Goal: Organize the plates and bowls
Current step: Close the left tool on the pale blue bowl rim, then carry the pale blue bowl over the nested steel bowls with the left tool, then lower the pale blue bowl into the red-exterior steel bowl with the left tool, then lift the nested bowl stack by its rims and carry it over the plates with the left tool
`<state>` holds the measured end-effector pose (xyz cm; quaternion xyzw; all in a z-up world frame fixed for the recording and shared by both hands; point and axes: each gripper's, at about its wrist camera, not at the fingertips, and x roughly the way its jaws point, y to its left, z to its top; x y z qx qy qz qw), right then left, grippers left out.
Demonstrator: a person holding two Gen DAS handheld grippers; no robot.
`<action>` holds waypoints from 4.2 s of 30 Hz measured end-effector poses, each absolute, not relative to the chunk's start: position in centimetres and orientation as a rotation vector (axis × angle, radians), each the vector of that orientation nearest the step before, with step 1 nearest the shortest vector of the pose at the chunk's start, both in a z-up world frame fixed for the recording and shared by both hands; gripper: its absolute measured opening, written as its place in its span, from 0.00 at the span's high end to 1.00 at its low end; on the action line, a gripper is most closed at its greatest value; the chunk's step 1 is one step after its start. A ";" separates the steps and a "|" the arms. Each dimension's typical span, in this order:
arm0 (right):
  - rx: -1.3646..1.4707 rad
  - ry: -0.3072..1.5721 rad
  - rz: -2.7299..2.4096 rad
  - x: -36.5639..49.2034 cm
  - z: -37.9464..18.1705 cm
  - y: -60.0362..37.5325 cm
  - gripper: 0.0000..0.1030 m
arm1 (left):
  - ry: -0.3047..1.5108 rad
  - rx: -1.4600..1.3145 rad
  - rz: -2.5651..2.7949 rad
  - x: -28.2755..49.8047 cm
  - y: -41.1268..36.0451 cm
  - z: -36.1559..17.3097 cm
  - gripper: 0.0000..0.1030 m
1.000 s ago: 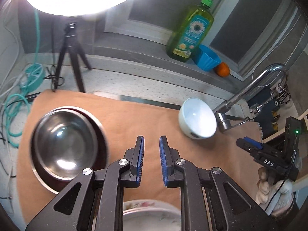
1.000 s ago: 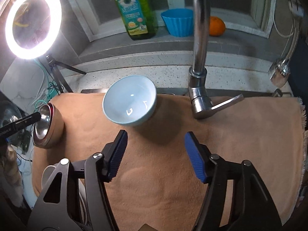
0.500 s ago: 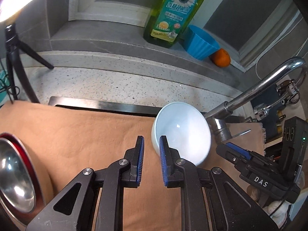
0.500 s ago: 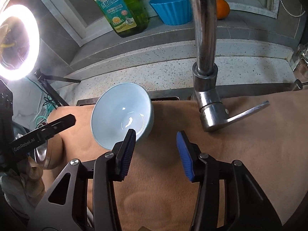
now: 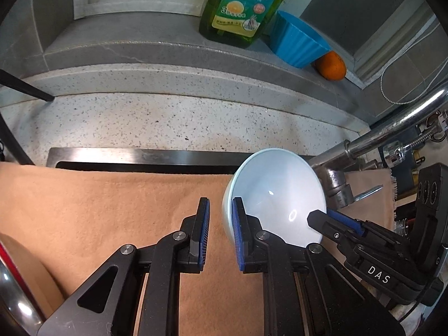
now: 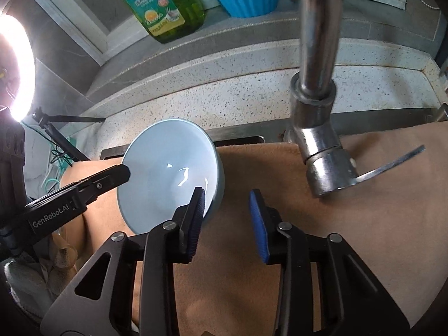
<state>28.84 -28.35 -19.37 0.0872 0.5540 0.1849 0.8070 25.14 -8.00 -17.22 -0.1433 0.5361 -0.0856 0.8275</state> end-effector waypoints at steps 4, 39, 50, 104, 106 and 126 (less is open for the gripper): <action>0.164 1.196 0.409 29.0 -19.6 -27.5 0.81 | 1.142 -0.297 -0.200 25.3 -8.2 -17.5 0.86; 0.028 1.115 0.636 23.3 -11.2 -16.3 0.88 | 0.979 -0.381 -0.128 16.6 2.5 -9.3 0.91; -0.018 1.144 0.770 20.5 -11.6 -7.3 0.88 | 0.950 -0.453 0.010 13.0 10.6 -8.9 0.91; -0.072 1.292 0.805 17.4 -15.0 -2.5 0.80 | 1.097 -0.555 0.042 9.2 15.6 -14.6 0.88; -0.071 1.287 0.801 17.4 -15.0 -2.7 0.79 | 1.090 -0.546 0.048 9.0 15.5 -14.4 0.88; 0.021 1.204 0.750 18.9 -14.1 -7.7 0.78 | 0.999 -0.560 0.124 5.8 18.3 -14.2 0.88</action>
